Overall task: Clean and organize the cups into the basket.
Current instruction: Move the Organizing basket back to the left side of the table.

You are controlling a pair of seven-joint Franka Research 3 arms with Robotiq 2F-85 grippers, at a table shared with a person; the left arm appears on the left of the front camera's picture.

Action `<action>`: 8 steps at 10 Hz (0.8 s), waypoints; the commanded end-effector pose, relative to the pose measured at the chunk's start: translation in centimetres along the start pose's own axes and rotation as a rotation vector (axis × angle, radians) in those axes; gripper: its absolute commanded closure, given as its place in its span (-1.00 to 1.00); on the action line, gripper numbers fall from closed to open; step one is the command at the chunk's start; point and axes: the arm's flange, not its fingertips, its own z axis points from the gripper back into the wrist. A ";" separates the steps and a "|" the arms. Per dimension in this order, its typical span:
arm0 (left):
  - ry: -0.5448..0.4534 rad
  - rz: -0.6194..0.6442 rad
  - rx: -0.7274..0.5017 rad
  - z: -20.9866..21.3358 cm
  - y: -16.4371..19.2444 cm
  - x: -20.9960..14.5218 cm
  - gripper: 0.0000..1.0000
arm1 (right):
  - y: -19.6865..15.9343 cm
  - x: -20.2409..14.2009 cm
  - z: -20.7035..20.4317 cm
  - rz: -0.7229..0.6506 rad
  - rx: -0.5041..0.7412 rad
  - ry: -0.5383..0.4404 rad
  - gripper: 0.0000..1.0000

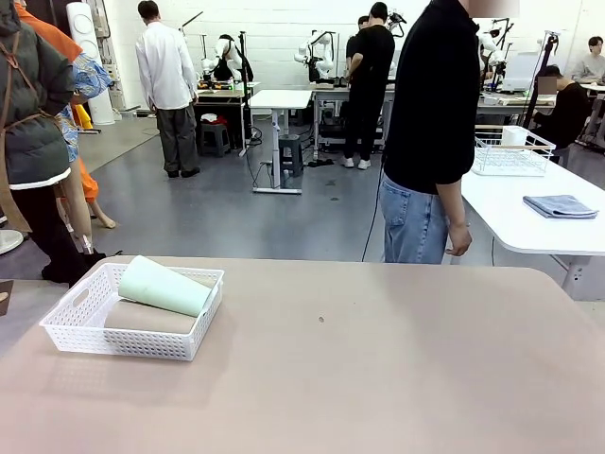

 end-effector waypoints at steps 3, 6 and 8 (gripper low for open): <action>-0.035 -0.035 -0.079 6.0 4.2 0.6 -1.00 | 0.0 0.2 -0.1 0.000 -0.010 0.003 -1.00; -0.112 -0.137 -0.077 8.7 4.9 -1.1 -1.00 | 0.0 0.2 -0.1 0.000 -0.010 0.003 -1.00; -0.151 -0.187 -0.056 9.2 4.0 -1.7 -1.00 | 0.0 0.2 -0.1 0.000 -0.010 0.003 -1.00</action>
